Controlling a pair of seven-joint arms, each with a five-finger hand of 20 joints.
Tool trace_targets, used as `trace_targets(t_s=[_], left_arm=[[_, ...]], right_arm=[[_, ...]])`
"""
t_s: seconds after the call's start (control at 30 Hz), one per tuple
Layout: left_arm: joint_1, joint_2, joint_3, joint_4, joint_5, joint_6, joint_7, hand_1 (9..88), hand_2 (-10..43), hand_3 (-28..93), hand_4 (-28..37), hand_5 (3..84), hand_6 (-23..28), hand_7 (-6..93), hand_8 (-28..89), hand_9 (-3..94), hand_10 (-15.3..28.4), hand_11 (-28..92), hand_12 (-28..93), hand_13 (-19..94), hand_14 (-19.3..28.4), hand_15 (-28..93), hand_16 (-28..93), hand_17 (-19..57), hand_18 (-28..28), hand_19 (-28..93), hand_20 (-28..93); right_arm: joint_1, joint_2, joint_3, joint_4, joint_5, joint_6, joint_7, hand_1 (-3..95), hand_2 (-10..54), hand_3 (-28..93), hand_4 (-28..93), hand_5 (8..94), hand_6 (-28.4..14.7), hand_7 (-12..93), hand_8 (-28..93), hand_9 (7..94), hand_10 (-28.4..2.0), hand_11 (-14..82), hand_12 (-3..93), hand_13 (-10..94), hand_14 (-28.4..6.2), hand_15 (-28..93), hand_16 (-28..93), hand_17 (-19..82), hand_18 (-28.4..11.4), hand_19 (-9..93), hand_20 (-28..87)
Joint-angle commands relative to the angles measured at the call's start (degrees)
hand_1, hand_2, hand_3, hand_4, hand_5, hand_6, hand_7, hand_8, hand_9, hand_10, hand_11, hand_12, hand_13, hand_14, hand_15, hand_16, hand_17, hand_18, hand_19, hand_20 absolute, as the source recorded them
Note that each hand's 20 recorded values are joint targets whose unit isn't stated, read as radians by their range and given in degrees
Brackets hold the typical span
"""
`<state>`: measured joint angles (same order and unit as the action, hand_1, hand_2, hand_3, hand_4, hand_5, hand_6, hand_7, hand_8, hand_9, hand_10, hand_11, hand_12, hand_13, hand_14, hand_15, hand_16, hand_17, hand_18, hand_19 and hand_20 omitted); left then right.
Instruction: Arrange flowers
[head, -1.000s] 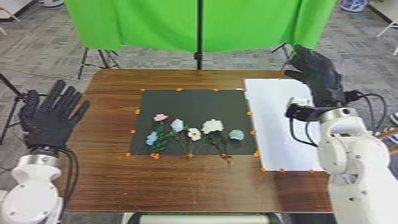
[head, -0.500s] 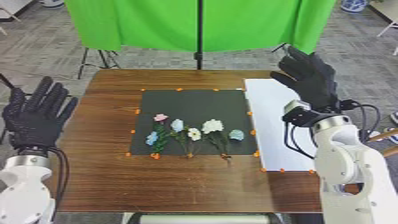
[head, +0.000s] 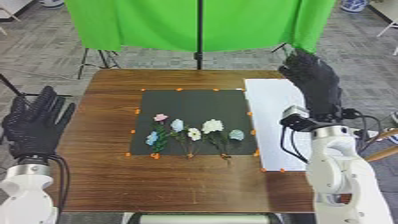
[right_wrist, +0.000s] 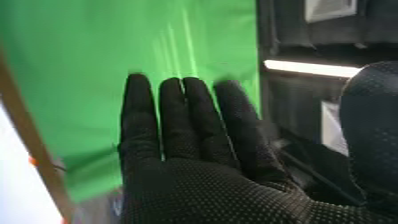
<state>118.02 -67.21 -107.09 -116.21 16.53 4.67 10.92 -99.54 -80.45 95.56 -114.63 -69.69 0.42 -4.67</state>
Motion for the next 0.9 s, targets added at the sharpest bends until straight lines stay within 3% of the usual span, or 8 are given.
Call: trace_targets(t_s=[0.03, 0.17, 0.23, 0.3, 0.4, 0.57, 0.73, 0.9], left_arm=[[-0.96, -0.38, 1.72, -0.86, -1.66, 1.65, -0.68, 23.6, 11.1, 75, -28.3, 22.0, 10.3, 9.2, -13, 30.7, 12.8, 14, 5, 34, 15.6, 39, -3, -3.8, 18.4, 47, 25], [-0.42, -0.33, 2.24, -0.91, -2.11, 1.82, -0.92, 24.3, 11.9, 74, -28.3, 16.4, 11.4, 12.0, -17, 42.1, 14.0, 17, 7, 41, 16.5, 42, -3, -2.6, 18.9, 48, 27], [-0.37, -0.34, 2.41, -1.05, 0.97, 3.67, -1.29, 24.4, 12.2, 74, -28.3, 35.4, 12.2, 8.8, -12, 37.2, 13.4, 16, 6, 26, 12.5, 33, -5, -4.3, 17.0, 43, 24], [-0.44, -0.38, 2.72, -1.01, -0.99, 4.82, -0.52, 24.6, 12.8, 75, -28.3, 51.5, 13.5, 9.3, -9, 19.5, 11.8, 13, 2, 6, 7.3, 19, -8, -7.6, 12.7, 35, 18], [-0.15, -0.59, 2.64, -1.26, -3.24, 5.01, -0.05, 24.5, 12.3, 75, -28.3, 41.2, 12.5, 6.9, -10, 9.7, 9.2, 13, -3, 4, 5.0, 14, -10, -7.3, 10.0, 30, 13], [0.53, -0.45, 2.77, -1.39, -5.07, 4.56, 1.64, 23.6, 10.5, 76, -28.3, 18.7, 6.1, 16.3, -16, 29.0, 13.9, 17, 7, 42, 20.6, 63, -8, -2.9, 18.6, 48, 28], [1.14, -0.56, 3.39, -1.73, -6.05, 5.7, 3.28, 21.5, 10.7, 77, -28.3, 57.8, 12.7, 22.5, -11, 15.9, 9.3, 12, 2, 5, 6.0, 15, -7, -8.0, 11.5, 31, 16], [1.11, -0.65, 3.14, -2.3, -5.85, 6.67, 3.8, 21.3, 8.4, 78, -28.3, 29.4, 5.9, 16.6, -14, 14.9, 7.6, 14, -2, 30, 11.6, 24, -8, -3.0, 14.5, 39, 19]], right_arm=[[-2.16, -1.88, 1.8, -1.36, 2.8, -1.09, 3.94, 16.1, -3.7, 81, -28, 21.6, -13.7, 7, -11, 39.6, -16.5, 8.0, 10.1, 50, -12.0, 41, 17, 21, -18.9, 72, 40], [-2.07, -1.19, 2.11, -1.81, 3.66, -0.92, 3.93, 15.3, 0.5, 79, -28, 39.1, -7.7, 11, -12, 46.6, -15.3, 8.6, 11.6, 51, -11.9, 39, 16, 20, -19.1, 66, 37], [-2.29, -0.55, 0.78, -2.16, 3.09, 2.71, 3.29, 14.1, 2.3, 80, -28, 46.1, -8.3, 12, -13, 47.0, -15.5, 8.2, 10.5, 42, -12.4, 21, 15, 17, -16.6, 46, 25], [-2.39, -0.96, 1.18, -2.03, 4.53, 1.75, 3.42, 14.1, 1.0, 82, -28, 34.2, -12.9, 9, -13, 41.9, -17.1, 7.7, 8.8, 36, -12.4, 14, 11, 18, -14.2, 38, 20], [-2.62, -1.27, 1.72, -2.36, 5.6, 0.05, 4.16, 15.7, -0.2, 82, -28, 23.9, -15.7, 7, -12, 39.0, -17.3, 7.8, 7.8, 50, -11.9, 25, 14, 23, -16.2, 53, 25], [-2.74, -0.99, 1.72, -2.96, 5.28, 0.65, 4.15, 14.7, 6.7, 80, -28, 51.2, -5.3, 18, -13, 52.7, -14.0, 10.7, 12.2, 49, -12.1, 29, 17, 18, -18.0, 51, 26], [-2.93, -1.46, 1.93, -3.12, 6.26, 0.6, 4.2, 20.2, 6.4, 87, -26, 46.7, -2.8, 37, -17, 55.0, -13.7, 20.2, 17.9, 51, -11.4, 40, 20, 18, -17.5, 56, 28], [-3.05, -1.62, 2.25, -3.33, 6.42, -0.84, 4.23, 20.4, 4.4, 85, -28, 31.3, -5.3, 16, -14, 59.9, -12.7, 18.2, 15.9, 55, -10.6, 40, 18, 19, -17.6, 53, 27]])
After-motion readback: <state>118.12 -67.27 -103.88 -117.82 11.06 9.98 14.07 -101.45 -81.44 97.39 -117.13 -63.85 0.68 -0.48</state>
